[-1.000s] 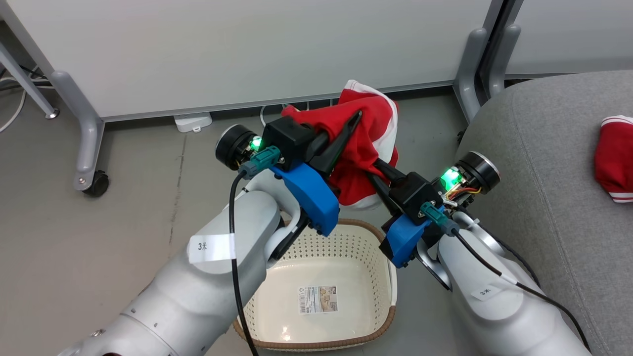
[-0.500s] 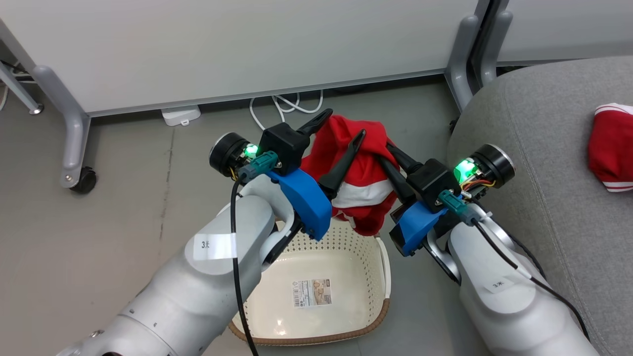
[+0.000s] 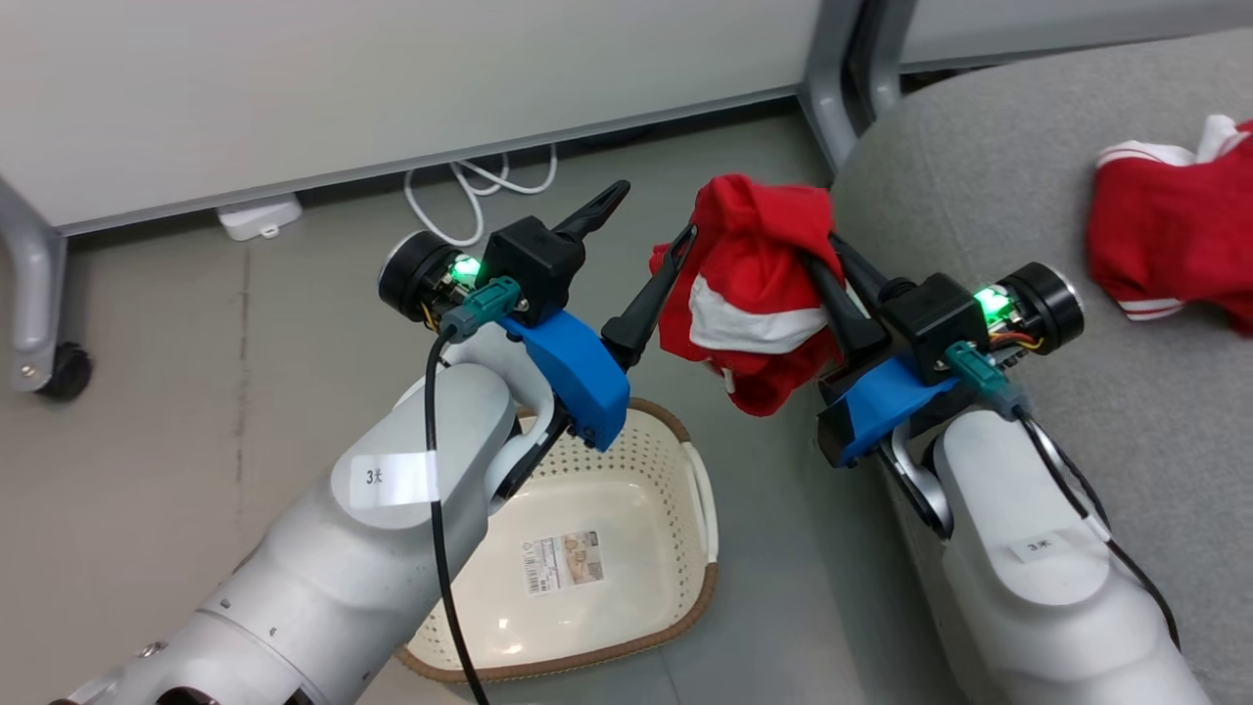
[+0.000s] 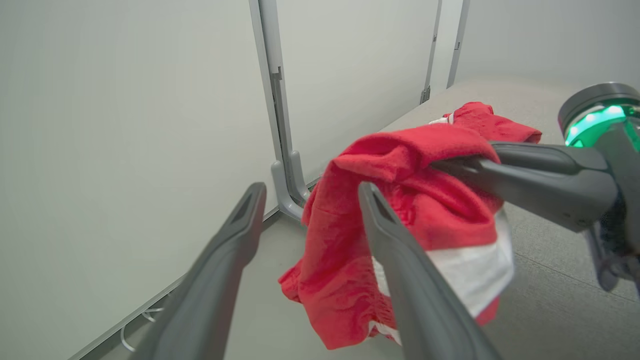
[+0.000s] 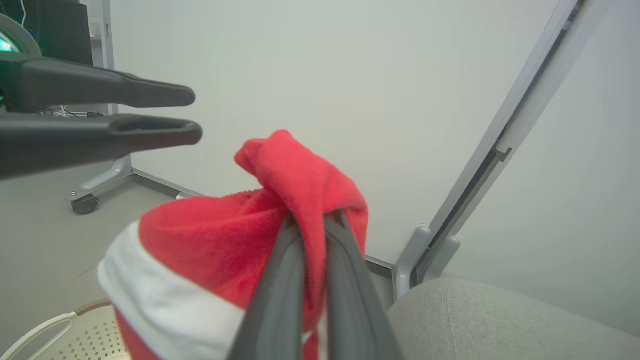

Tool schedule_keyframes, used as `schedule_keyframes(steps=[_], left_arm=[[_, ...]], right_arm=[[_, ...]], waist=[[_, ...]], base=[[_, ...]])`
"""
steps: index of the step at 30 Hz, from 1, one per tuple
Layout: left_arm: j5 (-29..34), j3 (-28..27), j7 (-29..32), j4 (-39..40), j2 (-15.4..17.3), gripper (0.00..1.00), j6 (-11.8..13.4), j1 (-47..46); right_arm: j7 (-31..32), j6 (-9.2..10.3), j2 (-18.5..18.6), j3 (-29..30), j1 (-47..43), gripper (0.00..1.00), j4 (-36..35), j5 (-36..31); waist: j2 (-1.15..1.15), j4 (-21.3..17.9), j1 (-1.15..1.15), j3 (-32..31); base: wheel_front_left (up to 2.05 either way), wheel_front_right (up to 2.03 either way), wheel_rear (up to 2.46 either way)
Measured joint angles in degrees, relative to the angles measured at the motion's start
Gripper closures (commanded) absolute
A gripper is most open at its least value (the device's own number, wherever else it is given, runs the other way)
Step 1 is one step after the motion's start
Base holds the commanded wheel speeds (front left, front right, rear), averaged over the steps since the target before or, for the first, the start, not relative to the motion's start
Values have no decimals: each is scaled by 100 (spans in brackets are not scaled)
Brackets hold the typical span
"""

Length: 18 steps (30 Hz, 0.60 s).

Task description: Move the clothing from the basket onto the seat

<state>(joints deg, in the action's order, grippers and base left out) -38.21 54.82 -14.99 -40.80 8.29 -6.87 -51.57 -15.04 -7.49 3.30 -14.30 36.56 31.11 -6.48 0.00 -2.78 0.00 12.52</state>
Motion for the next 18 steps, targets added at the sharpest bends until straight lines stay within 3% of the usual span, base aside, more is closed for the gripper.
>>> schedule_keyframes(steps=[18], left_arm=[[379, -11, 0, 661, 258, 0, 153, 147]], right_arm=[[0, 0, -15, 1045, -463, 100, -976, 101]], waist=[[0, -1089, 0, 378]], base=[[0, 0, 0]])
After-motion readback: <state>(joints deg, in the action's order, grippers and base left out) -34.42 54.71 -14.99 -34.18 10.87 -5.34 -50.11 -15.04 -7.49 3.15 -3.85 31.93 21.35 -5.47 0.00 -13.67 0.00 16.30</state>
